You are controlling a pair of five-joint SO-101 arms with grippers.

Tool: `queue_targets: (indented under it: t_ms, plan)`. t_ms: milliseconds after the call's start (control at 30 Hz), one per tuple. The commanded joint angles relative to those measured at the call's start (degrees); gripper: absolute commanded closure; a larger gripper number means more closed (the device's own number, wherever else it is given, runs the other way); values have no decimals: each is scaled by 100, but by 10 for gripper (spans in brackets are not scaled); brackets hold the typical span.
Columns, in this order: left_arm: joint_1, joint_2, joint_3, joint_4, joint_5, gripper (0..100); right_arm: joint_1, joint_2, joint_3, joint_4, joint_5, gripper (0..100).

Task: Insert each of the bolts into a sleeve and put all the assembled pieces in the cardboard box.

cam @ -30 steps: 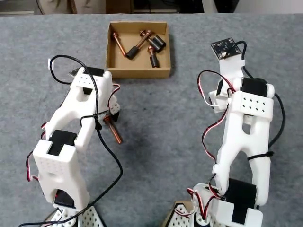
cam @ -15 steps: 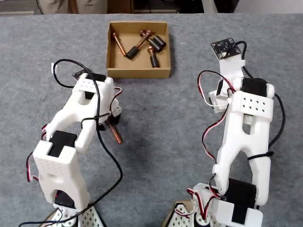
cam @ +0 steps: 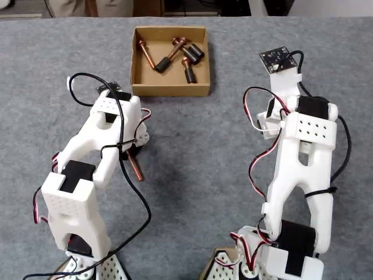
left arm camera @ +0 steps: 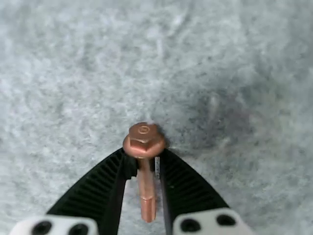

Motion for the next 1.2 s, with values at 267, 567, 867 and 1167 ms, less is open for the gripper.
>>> queue_targets:
  t_ms: [267, 567, 867, 1167]
  plan:
    - [-158, -3152, 79, 264, -1934, 981, -1587, -1719, -400, 1187, -26, 997]
    - [-712, -5209, 624, 255, -2998, 981, -2976, -3943, 1956, 563, -484, 997]
    - [-747, -5956, 1459, -879, -2998, 981, -3565, -6396, 5165, -3596, -1934, 997]
    - [-712, -6941, 2374, -2444, -2602, 981, -4048, -6897, 6378, -6198, -2954, 997]
